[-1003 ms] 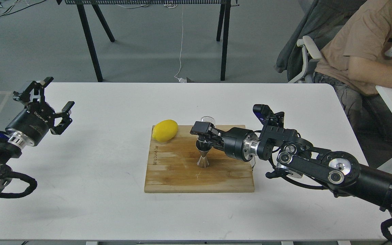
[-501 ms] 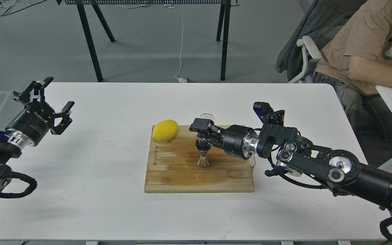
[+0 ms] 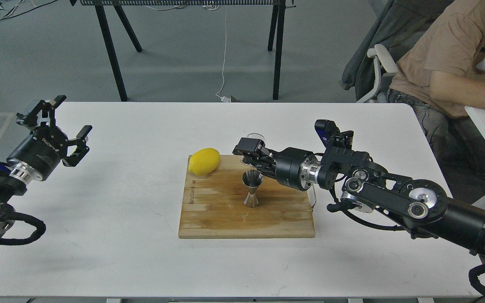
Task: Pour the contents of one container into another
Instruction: 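Raise the glass away from the jigger and pull the right arm back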
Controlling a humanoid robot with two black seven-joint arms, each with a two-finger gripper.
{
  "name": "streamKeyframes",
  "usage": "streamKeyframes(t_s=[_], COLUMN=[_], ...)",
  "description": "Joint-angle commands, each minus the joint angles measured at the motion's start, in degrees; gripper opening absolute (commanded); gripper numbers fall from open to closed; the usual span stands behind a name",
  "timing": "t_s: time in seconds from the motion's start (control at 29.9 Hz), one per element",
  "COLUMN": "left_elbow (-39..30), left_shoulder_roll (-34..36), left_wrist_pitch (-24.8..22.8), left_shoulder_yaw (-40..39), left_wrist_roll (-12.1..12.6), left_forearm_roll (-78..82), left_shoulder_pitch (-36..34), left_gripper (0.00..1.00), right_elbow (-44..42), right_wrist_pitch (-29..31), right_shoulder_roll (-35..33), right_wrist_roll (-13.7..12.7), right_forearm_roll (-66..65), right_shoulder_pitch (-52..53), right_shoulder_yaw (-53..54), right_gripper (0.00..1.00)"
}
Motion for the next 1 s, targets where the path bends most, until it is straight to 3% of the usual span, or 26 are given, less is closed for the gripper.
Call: streamKeyframes(t_s=[0.0, 0.4, 0.67, 0.97], left_elbow=[0.0, 0.0, 0.0, 0.0], left_shoulder_roll=[0.05, -0.04, -0.04, -0.13], left_wrist_pitch=[0.0, 0.0, 0.0, 0.0], left_shoulder_yaw=[0.07, 0.07, 0.07, 0.16], left_wrist_roll=[0.0, 0.0, 0.0, 0.0], left_forearm_roll=[0.0, 0.09, 0.17, 0.26], left_shoulder_pitch=[0.01, 0.1, 0.18, 0.18], left_gripper=[0.94, 0.94, 0.94, 0.94], right_elbow=[0.0, 0.0, 0.0, -0.09], right_wrist_pitch=[0.26, 0.35, 0.87, 7.89], right_shoulder_roll=[-0.04, -1.18, -1.36, -0.66], right_wrist_roll=[0.0, 0.35, 1.84, 3.6], right_forearm_roll=[1.15, 11.07, 24.35, 42.44], right_shoulder_pitch=[-0.04, -1.7, -11.45, -27.09], right_shoulder_yaw=[1.42, 9.85, 27.77, 48.26], right_gripper=[0.38, 0.38, 0.38, 0.38])
